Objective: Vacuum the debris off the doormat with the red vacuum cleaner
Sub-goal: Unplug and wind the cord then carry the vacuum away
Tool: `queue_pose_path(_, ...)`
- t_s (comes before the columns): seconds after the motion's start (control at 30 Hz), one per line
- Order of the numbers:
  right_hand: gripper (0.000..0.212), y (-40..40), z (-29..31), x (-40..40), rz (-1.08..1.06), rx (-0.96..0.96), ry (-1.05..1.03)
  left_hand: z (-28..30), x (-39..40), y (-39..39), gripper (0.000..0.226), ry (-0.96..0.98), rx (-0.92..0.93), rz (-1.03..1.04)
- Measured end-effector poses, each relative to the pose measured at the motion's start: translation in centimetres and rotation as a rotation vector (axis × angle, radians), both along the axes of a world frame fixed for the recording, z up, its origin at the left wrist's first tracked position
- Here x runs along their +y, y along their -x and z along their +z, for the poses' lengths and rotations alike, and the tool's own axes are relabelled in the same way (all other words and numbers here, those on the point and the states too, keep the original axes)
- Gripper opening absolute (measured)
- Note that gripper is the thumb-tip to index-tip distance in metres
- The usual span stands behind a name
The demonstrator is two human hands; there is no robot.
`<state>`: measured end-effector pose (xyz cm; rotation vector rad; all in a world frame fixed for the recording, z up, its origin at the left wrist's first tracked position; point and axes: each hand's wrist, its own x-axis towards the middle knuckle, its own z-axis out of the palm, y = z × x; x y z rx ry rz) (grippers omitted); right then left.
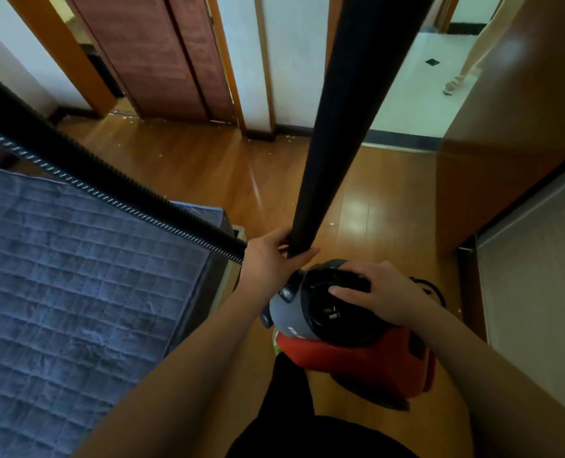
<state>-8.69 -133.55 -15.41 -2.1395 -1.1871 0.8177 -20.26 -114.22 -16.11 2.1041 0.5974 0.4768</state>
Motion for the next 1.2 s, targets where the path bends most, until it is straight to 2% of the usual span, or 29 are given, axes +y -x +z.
queue_pose_path(0.23, 0.056, -6.9, -0.2, 11.2, 0.004, 0.017, -0.012, -0.4, 10.9, -7.4, 0.031, 0.118, -0.037, 0.038)
queue_pose_path(0.37, 0.059, -10.6, 0.2, 16.3, 0.001, -0.009, -0.031, 0.7, 16.0, -10.8, 0.027, 0.084, -0.070, 0.034)
queue_pose_path(0.67, 0.026, -20.5, 0.1, 25.9, 0.070, -0.023, -0.002, 0.4, 24.5, -19.0, 0.020, 0.057, -0.082, 0.133)
queue_pose_path(0.83, 0.045, -28.2, -1.4, 31.1, 0.114, -0.039, 0.008, -0.3, 28.7, -25.9, 0.025, 0.076, -0.057, 0.199)
queue_pose_path(1.07, 0.059, -38.8, -1.1, 37.7, 0.243, -0.050, 0.006, 0.6, 34.1, -35.4, 0.026, 0.037, -0.020, 0.286)
queue_pose_path(1.2, 0.052, -43.2, -0.3, 42.2, 0.330, -0.069, -0.004, 0.8, 37.2, -38.7, 0.028, 0.010, -0.029, 0.345)
